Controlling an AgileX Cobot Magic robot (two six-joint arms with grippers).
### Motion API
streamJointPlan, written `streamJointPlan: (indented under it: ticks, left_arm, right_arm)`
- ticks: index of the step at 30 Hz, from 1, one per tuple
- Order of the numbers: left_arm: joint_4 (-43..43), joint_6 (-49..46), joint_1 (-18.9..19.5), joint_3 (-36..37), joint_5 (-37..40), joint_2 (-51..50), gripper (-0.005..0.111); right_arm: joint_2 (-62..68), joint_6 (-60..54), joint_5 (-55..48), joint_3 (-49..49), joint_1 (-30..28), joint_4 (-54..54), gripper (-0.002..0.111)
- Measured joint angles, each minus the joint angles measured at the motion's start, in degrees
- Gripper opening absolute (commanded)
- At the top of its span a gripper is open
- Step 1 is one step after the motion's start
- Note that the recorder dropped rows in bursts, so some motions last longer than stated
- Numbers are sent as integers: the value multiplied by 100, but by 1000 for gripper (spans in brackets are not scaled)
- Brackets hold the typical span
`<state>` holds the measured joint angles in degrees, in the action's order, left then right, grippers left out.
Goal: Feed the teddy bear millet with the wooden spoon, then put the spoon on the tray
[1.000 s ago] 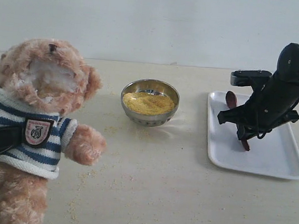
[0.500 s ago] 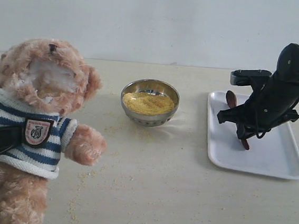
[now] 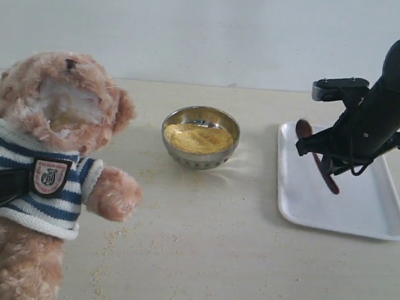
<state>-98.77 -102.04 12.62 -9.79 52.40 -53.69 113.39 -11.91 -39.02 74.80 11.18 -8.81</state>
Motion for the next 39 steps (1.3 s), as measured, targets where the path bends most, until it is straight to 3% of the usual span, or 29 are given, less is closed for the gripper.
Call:
streamJointPlan:
  ticks: [14,19,24,31,39]
  left_arm:
    - [0,0,0,0,0,0,5]
    - [0,0,0,0,0,0,5]
    - [0,0,0,0,0,0,5]
    - [0,0,0,0,0,0,5]
    - [0,0,0,0,0,0,5]
  right_arm:
    - [-341,65,143,-201,0,0,31]
    - [-1413,79,1353,-1305,0,0,26]
    - [-2662,67,2471,-2657,0,0,-1]
    - [-4585,283,3329,-4193,0,-88,0]
    - [-6807,474,3114,-5153,0,-276,0]
